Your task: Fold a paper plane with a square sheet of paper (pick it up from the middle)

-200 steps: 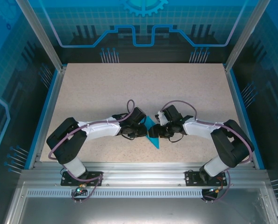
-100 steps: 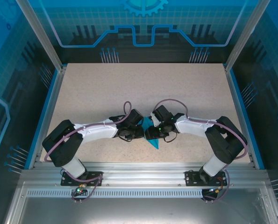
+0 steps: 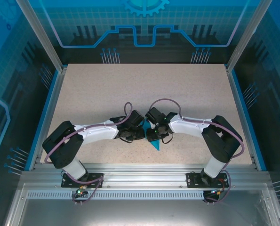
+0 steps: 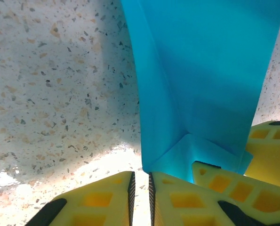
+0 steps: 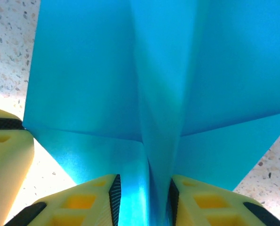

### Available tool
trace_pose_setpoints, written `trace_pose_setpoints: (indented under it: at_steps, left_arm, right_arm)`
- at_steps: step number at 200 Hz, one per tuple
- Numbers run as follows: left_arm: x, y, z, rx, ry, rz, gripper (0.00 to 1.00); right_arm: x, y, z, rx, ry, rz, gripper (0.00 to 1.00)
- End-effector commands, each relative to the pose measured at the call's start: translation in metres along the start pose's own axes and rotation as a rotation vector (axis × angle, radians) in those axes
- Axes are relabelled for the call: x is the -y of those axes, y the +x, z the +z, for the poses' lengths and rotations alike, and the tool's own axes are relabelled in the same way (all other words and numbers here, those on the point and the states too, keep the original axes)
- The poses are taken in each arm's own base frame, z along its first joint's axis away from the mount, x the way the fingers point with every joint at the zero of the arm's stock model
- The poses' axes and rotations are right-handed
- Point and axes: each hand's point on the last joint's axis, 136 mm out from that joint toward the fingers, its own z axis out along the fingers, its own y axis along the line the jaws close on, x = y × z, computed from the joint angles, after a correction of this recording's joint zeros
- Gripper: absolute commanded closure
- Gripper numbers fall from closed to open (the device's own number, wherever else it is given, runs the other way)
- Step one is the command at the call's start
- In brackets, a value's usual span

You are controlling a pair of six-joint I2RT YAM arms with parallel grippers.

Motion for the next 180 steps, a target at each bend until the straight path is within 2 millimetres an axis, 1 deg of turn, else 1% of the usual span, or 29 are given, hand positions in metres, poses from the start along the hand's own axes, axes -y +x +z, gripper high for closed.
trace_pose_setpoints:
  at_steps: [1, 24, 35, 45, 75, 95, 105, 117, 140, 156, 180]
  left_arm:
    - [-0.007, -0.002, -0.008, 0.032, -0.017, -0.018, 0.8]
    - [-0.012, -0.003, -0.014, 0.06, -0.021, -0.03, 0.8]
    - [-0.015, -0.005, -0.017, 0.079, -0.028, -0.036, 0.79]
    - [-0.017, -0.007, -0.022, 0.097, -0.034, -0.042, 0.8]
    - [-0.029, -0.013, -0.037, 0.166, -0.066, -0.059, 0.78]
    - [-0.035, -0.016, -0.046, 0.208, -0.073, -0.069, 0.75]
    - [-0.036, -0.017, -0.051, 0.225, -0.07, -0.072, 0.74]
    - [-0.039, -0.016, -0.055, 0.236, -0.071, -0.073, 0.74]
    - [-0.044, -0.016, -0.06, 0.26, -0.062, -0.082, 0.71]
    - [-0.046, -0.016, -0.064, 0.277, -0.057, -0.086, 0.71]
    - [-0.05, -0.017, -0.07, 0.3, -0.053, -0.09, 0.68]
  right_arm:
    - [0.002, 0.004, -0.002, -0.024, 0.068, -0.019, 0.7]
    - [0.004, 0.004, -0.007, -0.019, 0.104, -0.019, 0.79]
    - [0.004, 0.003, -0.008, -0.022, 0.105, -0.019, 0.87]
    - [0.004, 0.003, -0.01, -0.024, 0.11, -0.014, 0.91]
    - [0.007, -0.003, -0.021, -0.011, 0.146, 0.003, 0.96]
    - [0.017, -0.012, -0.033, 0.025, 0.213, 0.016, 0.96]
    - [0.029, -0.017, -0.041, 0.037, 0.268, 0.032, 0.95]
    - [0.048, -0.022, -0.049, 0.036, 0.298, 0.076, 0.94]
    - [0.079, -0.032, -0.052, 0.035, 0.263, 0.161, 0.94]
    - [0.105, -0.041, -0.053, 0.038, 0.245, 0.217, 0.93]
    - [0.14, -0.062, -0.06, 0.048, 0.219, 0.238, 0.94]
